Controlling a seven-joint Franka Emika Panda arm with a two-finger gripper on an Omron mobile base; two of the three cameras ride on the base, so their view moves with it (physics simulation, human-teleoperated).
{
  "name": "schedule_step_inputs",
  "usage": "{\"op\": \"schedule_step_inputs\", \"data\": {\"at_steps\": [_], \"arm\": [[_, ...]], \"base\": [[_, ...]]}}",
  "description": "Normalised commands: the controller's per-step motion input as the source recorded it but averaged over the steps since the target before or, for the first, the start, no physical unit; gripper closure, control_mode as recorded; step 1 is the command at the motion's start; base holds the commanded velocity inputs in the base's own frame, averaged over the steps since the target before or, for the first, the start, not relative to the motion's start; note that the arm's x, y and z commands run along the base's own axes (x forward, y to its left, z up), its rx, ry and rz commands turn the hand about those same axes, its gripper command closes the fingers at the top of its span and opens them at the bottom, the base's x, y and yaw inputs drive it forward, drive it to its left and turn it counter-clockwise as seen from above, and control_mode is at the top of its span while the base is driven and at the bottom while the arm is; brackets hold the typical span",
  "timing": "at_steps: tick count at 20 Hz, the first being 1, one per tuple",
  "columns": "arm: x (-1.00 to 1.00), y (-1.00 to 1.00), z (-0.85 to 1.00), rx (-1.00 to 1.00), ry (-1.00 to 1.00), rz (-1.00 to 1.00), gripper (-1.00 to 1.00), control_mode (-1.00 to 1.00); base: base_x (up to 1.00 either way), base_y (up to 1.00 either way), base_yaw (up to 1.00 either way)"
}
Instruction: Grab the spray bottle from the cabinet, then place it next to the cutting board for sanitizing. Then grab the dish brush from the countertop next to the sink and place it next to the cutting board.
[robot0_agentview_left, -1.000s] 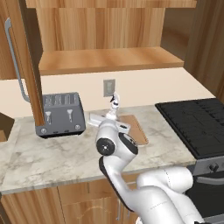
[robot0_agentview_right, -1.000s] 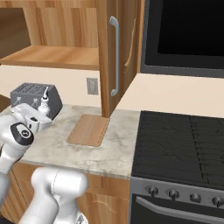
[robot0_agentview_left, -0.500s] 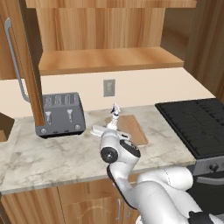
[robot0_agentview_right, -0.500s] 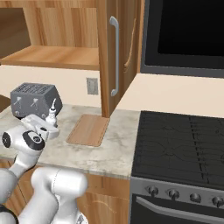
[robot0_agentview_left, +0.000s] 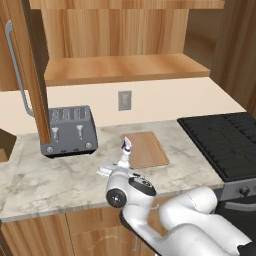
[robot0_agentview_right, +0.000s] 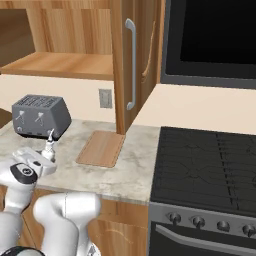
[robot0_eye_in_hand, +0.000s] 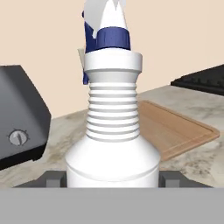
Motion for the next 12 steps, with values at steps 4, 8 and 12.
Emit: {"op": "schedule_step_inputs", "data": {"at_steps": [4, 8, 12], "arm": [[0.25, -0.01, -0.69, 0.00, -0.01, 0.00, 1.00, -1.00], [0.08, -0.02, -0.49, -0.07, -0.19, 0.00, 1.00, -1.00], [0.15, -0.09, -0.38, -0.11, -0.06, -0.04, 1.00, -1.00]], "base": [[0.00, 0.00, 0.00], [0.00, 0.00, 0.00], [0.00, 0.00, 0.00]]}}
